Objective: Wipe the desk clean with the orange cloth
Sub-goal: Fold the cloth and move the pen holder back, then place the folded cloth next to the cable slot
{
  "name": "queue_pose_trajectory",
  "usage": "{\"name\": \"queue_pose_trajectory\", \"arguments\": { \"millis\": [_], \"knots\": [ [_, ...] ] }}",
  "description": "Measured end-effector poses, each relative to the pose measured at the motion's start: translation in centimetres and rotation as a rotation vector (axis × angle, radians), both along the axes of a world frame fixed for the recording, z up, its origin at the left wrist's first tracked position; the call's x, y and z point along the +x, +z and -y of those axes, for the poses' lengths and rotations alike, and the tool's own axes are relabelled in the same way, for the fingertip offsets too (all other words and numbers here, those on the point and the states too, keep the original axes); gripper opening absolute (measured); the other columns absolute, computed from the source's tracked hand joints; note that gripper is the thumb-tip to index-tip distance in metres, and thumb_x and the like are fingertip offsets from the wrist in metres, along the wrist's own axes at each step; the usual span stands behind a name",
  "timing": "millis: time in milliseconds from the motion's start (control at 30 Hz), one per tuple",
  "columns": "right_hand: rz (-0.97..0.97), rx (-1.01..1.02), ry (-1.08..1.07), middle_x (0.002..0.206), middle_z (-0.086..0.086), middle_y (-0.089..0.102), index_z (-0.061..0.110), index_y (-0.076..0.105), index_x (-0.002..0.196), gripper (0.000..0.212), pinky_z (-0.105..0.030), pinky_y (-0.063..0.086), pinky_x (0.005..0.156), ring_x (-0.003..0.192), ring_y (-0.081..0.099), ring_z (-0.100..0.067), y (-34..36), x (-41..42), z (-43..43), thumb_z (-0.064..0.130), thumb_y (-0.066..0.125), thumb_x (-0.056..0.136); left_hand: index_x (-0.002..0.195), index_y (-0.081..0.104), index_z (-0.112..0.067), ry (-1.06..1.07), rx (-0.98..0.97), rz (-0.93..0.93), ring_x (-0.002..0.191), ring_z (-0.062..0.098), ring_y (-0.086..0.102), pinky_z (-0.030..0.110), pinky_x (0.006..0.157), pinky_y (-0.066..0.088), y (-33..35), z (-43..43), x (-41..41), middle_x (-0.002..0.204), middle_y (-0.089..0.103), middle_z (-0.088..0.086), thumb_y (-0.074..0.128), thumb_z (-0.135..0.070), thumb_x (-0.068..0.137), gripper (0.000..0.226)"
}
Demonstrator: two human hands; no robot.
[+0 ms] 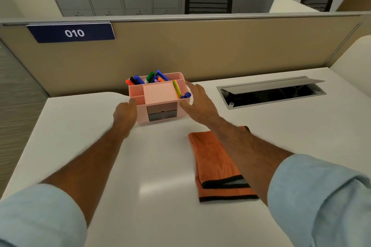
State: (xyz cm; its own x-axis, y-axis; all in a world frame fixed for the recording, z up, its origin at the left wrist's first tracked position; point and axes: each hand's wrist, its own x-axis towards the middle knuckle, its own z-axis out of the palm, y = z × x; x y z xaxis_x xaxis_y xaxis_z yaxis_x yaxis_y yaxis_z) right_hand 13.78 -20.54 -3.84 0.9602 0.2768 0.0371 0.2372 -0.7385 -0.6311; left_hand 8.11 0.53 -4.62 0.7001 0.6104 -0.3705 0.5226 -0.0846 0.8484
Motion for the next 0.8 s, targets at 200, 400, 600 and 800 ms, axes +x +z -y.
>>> {"name": "queue_pose_trajectory", "arguments": {
  "millis": [200, 400, 600, 800],
  "knots": [
    [0.207, 0.051, -0.227, 0.132, -0.005, 0.046, 0.019, 0.042, 0.136, 0.055, -0.033, 0.049, 0.083, 0.110, 0.055, -0.021, -2.0, -2.5, 10.6, 0.031, 0.063, 0.087, 0.117, 0.063, -0.008, -0.097, 0.391, 0.081, 0.107, 0.031, 0.061, 0.044, 0.095, 0.050, -3.9, 6.2, -5.5, 0.121, 0.063, 0.015, 0.056, -0.033, 0.091, 0.037],
    [-0.023, -0.116, -0.204, 0.134, -0.006, 0.050, 0.019, 0.048, 0.134, 0.055, -0.042, 0.047, 0.099, 0.120, 0.051, -0.026, -4.0, -3.7, 19.8, 0.034, 0.069, 0.085, 0.123, 0.058, -0.017, -0.500, 0.476, 0.047, 0.105, 0.023, 0.064, 0.042, 0.096, 0.050, -3.8, 13.4, -5.3, 0.118, 0.068, 0.004, 0.058, -0.045, 0.090, 0.044],
    [-0.392, -0.105, -0.043, 0.147, -0.010, 0.041, 0.015, 0.028, 0.148, 0.088, -0.042, 0.041, 0.106, 0.128, 0.047, -0.030, -4.0, -4.5, 20.5, 0.040, 0.076, 0.079, 0.142, 0.039, -0.017, -0.655, 0.507, -0.196, 0.128, 0.031, 0.049, 0.051, 0.105, 0.042, -3.7, 15.5, -4.3, 0.143, 0.050, 0.010, 0.075, -0.045, 0.073, 0.083],
    [-0.426, 0.022, -0.210, 0.121, -0.007, 0.059, 0.010, 0.052, 0.126, 0.070, -0.038, 0.049, 0.095, 0.108, 0.058, -0.024, -5.2, -4.7, 20.3, 0.041, 0.082, 0.071, 0.110, 0.065, -0.004, -0.580, 0.263, -0.147, 0.091, 0.024, 0.062, 0.037, 0.079, 0.052, -3.4, 16.5, -4.0, 0.108, 0.067, 0.011, 0.079, -0.017, 0.072, 0.043]
  ]
}}
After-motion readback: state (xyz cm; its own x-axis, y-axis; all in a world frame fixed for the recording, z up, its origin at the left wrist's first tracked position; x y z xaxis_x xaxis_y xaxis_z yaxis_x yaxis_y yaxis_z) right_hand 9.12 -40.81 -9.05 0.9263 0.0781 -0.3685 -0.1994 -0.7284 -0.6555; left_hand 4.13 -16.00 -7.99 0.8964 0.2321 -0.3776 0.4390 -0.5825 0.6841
